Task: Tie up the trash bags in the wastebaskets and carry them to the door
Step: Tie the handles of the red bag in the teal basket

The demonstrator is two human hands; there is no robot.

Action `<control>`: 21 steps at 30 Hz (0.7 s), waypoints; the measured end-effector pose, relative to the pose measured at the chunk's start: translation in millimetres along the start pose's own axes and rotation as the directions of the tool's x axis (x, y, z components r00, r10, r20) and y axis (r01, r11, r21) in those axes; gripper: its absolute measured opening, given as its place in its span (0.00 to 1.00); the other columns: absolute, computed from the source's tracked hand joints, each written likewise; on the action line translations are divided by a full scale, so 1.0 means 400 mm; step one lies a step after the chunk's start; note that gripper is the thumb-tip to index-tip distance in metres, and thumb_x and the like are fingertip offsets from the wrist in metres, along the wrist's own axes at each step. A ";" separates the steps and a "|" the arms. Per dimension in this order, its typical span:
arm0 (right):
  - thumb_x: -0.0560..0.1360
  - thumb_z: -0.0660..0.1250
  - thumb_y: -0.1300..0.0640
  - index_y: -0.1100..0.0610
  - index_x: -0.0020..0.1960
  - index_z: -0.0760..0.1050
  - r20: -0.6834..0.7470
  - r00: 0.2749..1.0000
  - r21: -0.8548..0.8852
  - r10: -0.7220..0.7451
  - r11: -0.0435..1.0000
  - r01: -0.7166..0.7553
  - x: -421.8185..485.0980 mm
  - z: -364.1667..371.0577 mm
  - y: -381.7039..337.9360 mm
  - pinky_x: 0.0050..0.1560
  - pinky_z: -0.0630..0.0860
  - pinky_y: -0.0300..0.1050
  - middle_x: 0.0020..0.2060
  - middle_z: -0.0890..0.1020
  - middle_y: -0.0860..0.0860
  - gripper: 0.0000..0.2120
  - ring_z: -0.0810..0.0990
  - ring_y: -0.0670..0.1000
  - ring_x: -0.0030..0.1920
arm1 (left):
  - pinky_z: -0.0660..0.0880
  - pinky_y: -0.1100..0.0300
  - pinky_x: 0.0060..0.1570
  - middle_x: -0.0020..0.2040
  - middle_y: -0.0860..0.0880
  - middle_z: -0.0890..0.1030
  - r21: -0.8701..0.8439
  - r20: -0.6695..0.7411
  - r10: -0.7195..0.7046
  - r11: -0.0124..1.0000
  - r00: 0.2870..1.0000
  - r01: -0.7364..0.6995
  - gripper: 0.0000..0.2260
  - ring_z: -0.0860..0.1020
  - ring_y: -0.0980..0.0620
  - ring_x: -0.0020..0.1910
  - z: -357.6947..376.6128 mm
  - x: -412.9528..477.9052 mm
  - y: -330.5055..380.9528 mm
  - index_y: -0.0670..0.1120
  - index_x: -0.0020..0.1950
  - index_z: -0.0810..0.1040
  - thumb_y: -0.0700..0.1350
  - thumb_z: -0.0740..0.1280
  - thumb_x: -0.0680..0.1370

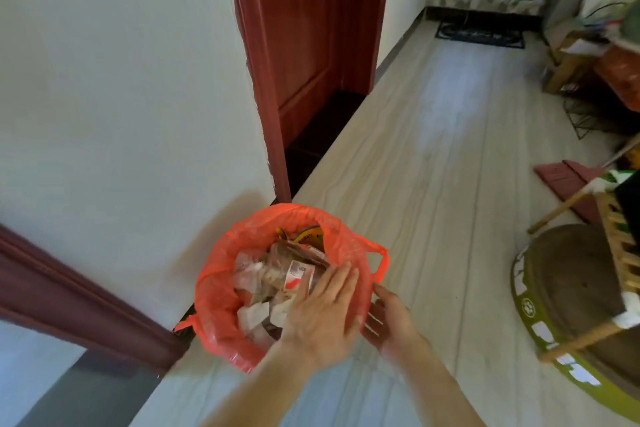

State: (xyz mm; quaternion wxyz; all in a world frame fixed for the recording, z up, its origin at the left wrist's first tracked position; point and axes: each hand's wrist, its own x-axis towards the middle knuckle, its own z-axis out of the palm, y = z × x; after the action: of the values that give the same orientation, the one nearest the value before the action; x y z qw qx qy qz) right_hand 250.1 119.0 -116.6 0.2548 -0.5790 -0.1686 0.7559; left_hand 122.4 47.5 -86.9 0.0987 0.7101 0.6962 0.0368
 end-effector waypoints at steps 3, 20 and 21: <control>0.75 0.67 0.56 0.56 0.47 0.77 0.039 0.999 0.075 0.006 0.997 -0.009 -0.007 -0.022 -0.011 0.34 0.73 0.41 0.31 0.79 0.51 0.04 0.76 0.49 0.33 | 0.71 0.44 0.67 0.74 0.50 0.69 0.038 0.010 0.063 0.997 0.998 -0.063 0.28 0.68 0.52 0.73 0.049 -0.023 -0.006 0.48 0.75 0.69 0.58 0.59 0.77; 0.69 0.73 0.41 0.51 0.57 0.77 0.056 0.831 -0.775 -0.553 0.501 0.385 -0.045 0.009 -0.035 0.61 0.74 0.54 0.54 0.81 0.52 0.21 0.79 0.56 0.57 | 0.63 0.44 0.72 0.78 0.42 0.59 -0.367 -0.201 -0.591 0.785 0.781 0.499 0.31 0.62 0.39 0.75 -0.009 -0.174 -0.361 0.49 0.78 0.57 0.56 0.62 0.78; 0.70 0.73 0.43 0.54 0.60 0.75 0.052 0.796 -0.844 -0.604 0.400 0.358 -0.027 0.023 -0.021 0.64 0.71 0.55 0.58 0.78 0.56 0.23 0.76 0.59 0.61 | 0.62 0.45 0.72 0.78 0.41 0.57 -0.446 -0.101 -0.691 0.675 0.716 0.588 0.33 0.61 0.38 0.75 -0.010 -0.187 -0.387 0.50 0.79 0.55 0.56 0.64 0.78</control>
State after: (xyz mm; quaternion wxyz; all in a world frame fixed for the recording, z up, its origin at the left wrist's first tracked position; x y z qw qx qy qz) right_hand 244.9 119.8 -101.0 0.1842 -0.6474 -0.6249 0.3956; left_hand -32.4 -24.7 -106.2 0.1489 0.3730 0.8871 0.2275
